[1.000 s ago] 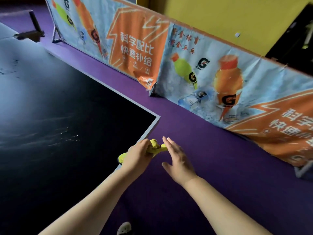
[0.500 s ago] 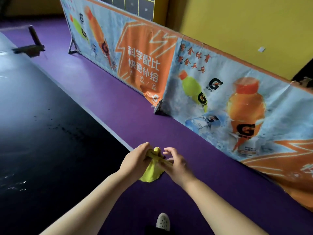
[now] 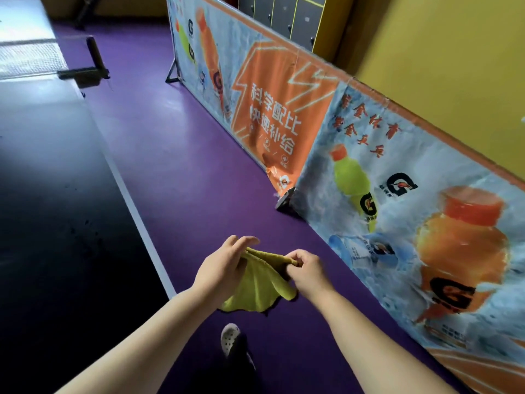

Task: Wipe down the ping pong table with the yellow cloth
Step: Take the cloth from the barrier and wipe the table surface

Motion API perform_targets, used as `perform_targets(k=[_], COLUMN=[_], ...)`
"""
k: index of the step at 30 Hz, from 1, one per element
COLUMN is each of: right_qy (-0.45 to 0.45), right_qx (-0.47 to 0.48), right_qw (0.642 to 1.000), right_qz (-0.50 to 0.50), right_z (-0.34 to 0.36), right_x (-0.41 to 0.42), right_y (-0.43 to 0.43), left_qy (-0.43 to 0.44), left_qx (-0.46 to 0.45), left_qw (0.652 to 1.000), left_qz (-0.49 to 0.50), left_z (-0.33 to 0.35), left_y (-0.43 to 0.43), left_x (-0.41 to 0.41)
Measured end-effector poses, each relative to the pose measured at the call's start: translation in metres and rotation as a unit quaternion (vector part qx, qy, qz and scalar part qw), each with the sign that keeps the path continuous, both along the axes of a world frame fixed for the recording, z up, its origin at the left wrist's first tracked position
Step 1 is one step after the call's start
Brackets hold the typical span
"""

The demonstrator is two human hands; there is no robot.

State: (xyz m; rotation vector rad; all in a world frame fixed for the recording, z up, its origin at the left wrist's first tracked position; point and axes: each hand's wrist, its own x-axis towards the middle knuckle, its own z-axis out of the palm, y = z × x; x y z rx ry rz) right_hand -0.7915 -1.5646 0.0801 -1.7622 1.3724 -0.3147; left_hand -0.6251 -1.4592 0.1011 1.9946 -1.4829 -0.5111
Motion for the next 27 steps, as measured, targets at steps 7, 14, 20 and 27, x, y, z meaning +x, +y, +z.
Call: perform_targets(k=[7,14,20,27], right_qy=[-0.019,0.028,0.054,0.056], right_qx=[0.022,-0.026,-0.083,-0.112], right_qw=[0.998,0.984,0.967,0.919], right_qz=[0.049,0.174,0.236,0.373], right_z=[0.007,0.026,0.015,0.004], right_x=[0.029,0.084,0.160,0.290], right_y=[-0.096,-0.191,-0.251,-0.303], left_qy=[-0.027,-0.018,0.000,0.027], left_qx=[-0.034,-0.041,-0.011,0.033], left_qw=[0.999,0.998,0.994,0.945], left_qz=[-0.016,0.035,0.111,0.325], left_z=[0.001,0.017,0.010,-0.016], left_y=[-0.101,-0.198,-0.225,-0.218], left_x=[0.032,0.094,0.157,0.230])
